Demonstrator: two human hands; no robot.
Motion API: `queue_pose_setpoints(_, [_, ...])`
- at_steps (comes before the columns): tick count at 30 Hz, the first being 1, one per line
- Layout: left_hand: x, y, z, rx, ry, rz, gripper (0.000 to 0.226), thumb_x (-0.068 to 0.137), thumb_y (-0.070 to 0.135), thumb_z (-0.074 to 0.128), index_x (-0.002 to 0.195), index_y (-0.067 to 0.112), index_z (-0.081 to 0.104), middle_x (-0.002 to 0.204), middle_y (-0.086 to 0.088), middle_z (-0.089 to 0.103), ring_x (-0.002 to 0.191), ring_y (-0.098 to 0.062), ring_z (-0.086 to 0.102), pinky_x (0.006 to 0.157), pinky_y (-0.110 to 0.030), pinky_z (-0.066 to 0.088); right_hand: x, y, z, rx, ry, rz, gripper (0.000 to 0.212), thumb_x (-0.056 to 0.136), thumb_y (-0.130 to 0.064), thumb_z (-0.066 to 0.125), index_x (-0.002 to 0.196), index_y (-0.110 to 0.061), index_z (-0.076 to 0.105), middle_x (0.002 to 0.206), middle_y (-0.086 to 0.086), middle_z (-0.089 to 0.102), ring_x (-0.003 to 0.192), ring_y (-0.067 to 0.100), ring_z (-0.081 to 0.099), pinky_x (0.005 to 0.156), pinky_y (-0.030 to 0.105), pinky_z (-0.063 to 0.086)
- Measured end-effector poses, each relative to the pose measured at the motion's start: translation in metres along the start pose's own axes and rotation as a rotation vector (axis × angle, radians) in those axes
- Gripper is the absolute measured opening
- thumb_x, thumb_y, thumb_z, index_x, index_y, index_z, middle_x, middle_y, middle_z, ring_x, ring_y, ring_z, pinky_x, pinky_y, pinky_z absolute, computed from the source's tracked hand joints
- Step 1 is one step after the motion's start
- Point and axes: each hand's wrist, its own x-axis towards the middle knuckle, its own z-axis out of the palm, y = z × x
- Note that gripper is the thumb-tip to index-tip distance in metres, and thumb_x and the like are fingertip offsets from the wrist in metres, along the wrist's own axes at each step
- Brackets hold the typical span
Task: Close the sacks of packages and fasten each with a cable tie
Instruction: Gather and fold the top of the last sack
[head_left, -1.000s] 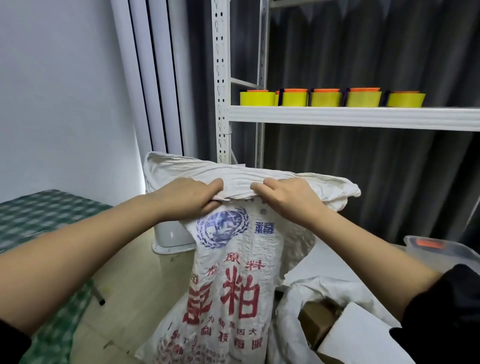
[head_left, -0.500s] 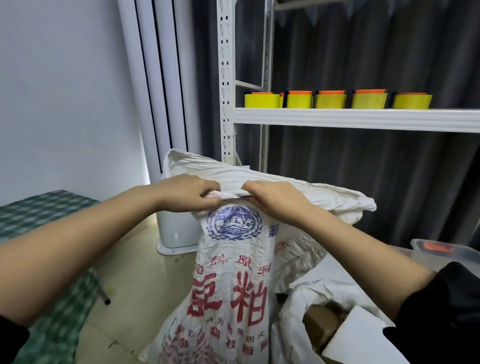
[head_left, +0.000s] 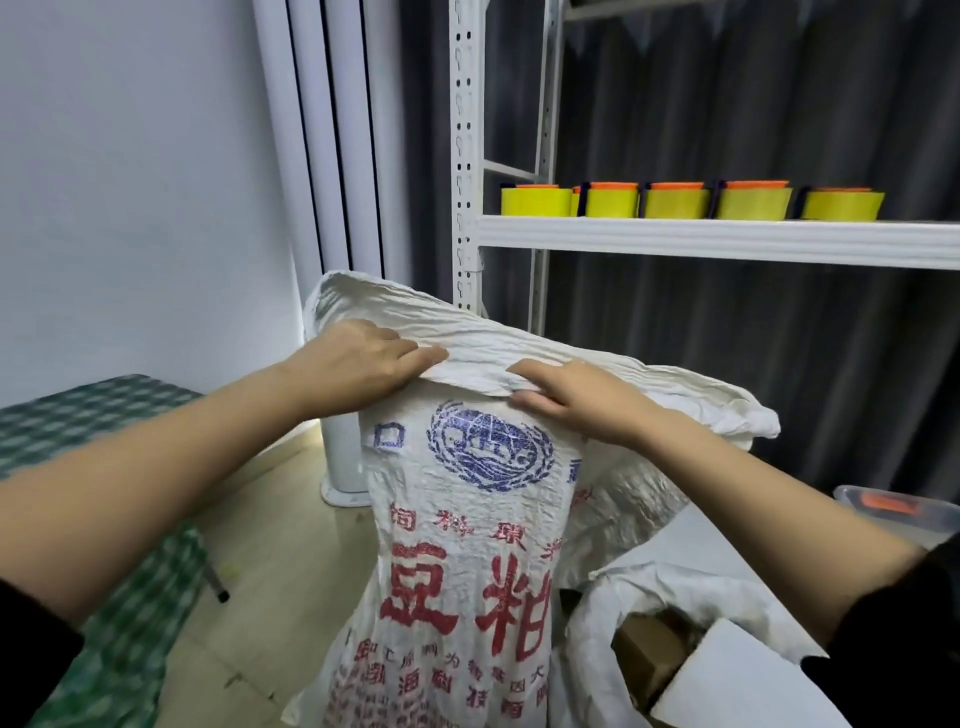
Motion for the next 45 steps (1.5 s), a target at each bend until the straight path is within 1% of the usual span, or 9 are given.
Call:
queue_pose_setpoints(6, [0.017, 0.034, 0.003, -0.615, -0.416, -0.405, 0.078, 0.079, 0.070, 0.013, 0.141, 0.030, 0.039, 0.140, 0.008, 0.049, 0.124, -0.014, 0.046, 0.101, -0.032, 0.033, -0.007, 0.004, 0.012, -0.252, 0.354, -0.121, 0.034, 0.091, -0.032, 0.046, 0.118, -0.024, 0.065, 0.088, 0.003, 0.072, 0.065, 0.031, 0.066, 0.047, 0.030, 0.049])
queue_pose_setpoints(12, [0.019, 0.032, 0.004, -0.613, -0.289, -0.430, 0.017, 0.096, 0.044, 0.042, 0.093, 0.028, 0.038, 0.089, 0.008, 0.050, 0.082, -0.019, 0.055, 0.065, -0.032, 0.035, -0.010, 0.009, 0.010, -0.339, 0.320, -0.219, 0.032, 0.089, -0.020, 0.054, 0.120, -0.021, 0.062, 0.086, 0.002, 0.062, 0.057, 0.029, 0.057, 0.042, 0.027, 0.037])
queue_pose_setpoints(19, [-0.003, 0.005, 0.009, -0.202, -0.131, -0.123, 0.055, 0.097, 0.056, 0.009, 0.111, 0.017, 0.044, 0.078, -0.007, 0.066, 0.052, -0.028, 0.061, 0.043, -0.033, 0.048, -0.009, 0.006, -0.001, -0.049, 0.056, 0.022, 0.028, 0.102, -0.039, 0.037, 0.097, -0.016, 0.052, 0.090, 0.008, 0.065, 0.083, 0.033, 0.058, 0.065, 0.038, 0.036])
queue_pose_setpoints(25, [-0.003, 0.002, 0.018, -0.085, -0.113, -0.087, 0.030, 0.091, 0.033, 0.032, 0.104, 0.011, 0.046, 0.058, -0.005, 0.060, 0.038, -0.025, 0.053, 0.035, -0.028, 0.037, -0.006, 0.005, -0.005, 0.005, -0.080, 0.072, 0.044, 0.096, -0.055, 0.040, 0.126, -0.025, 0.050, 0.106, -0.003, 0.065, 0.095, 0.019, 0.058, 0.069, 0.027, 0.030])
queue_pose_setpoints(29, [0.002, -0.008, 0.015, -0.102, -0.147, -0.050, 0.048, 0.080, -0.008, 0.056, 0.127, -0.004, 0.045, 0.082, -0.018, 0.065, 0.064, -0.032, 0.064, 0.052, -0.038, 0.053, -0.005, 0.003, -0.005, -0.019, -0.075, 0.028, 0.029, 0.099, -0.045, 0.044, 0.107, -0.019, 0.052, 0.080, -0.002, 0.056, 0.086, 0.028, 0.058, 0.063, 0.032, 0.028])
queue_pose_setpoints(33, [0.005, 0.004, 0.013, -0.387, -0.320, -0.332, 0.044, 0.094, 0.024, 0.038, 0.138, 0.020, 0.037, 0.129, -0.008, 0.056, 0.108, -0.028, 0.057, 0.091, -0.037, 0.046, -0.004, 0.008, -0.011, -0.224, 0.056, 0.001, 0.039, 0.099, -0.023, 0.047, 0.138, -0.027, 0.045, 0.112, 0.003, 0.068, 0.097, 0.030, 0.062, 0.067, 0.031, 0.036])
queue_pose_setpoints(37, [0.007, 0.016, 0.008, -0.627, -0.330, -0.453, 0.063, 0.079, 0.057, 0.018, 0.124, 0.025, 0.050, 0.119, 0.003, 0.062, 0.102, -0.021, 0.057, 0.085, -0.039, 0.045, -0.010, 0.018, 0.000, -0.377, 0.176, -0.082, 0.071, 0.071, 0.004, 0.065, 0.136, -0.022, 0.052, 0.093, 0.007, 0.070, 0.059, 0.032, 0.063, 0.047, 0.027, 0.037])
queue_pose_setpoints(40, [0.008, 0.017, 0.005, -0.667, -0.296, -0.497, 0.039, 0.088, 0.056, 0.029, 0.100, 0.027, 0.051, 0.096, 0.010, 0.059, 0.090, -0.017, 0.056, 0.076, -0.034, 0.043, -0.010, 0.021, 0.007, -0.441, 0.216, -0.114, 0.069, 0.062, 0.007, 0.065, 0.127, -0.015, 0.060, 0.076, 0.011, 0.063, 0.041, 0.031, 0.052, 0.040, 0.024, 0.027])
queue_pose_setpoints(45, [0.010, 0.018, 0.003, -0.379, -0.051, -0.276, 0.013, 0.086, 0.031, 0.047, 0.082, 0.018, 0.050, 0.072, 0.002, 0.056, 0.062, -0.024, 0.056, 0.050, -0.028, 0.036, 0.004, 0.005, 0.009, -0.060, -0.095, -0.020, 0.058, 0.091, -0.061, 0.030, 0.139, -0.029, 0.043, 0.133, 0.000, 0.056, 0.116, 0.020, 0.055, 0.091, 0.036, 0.045])
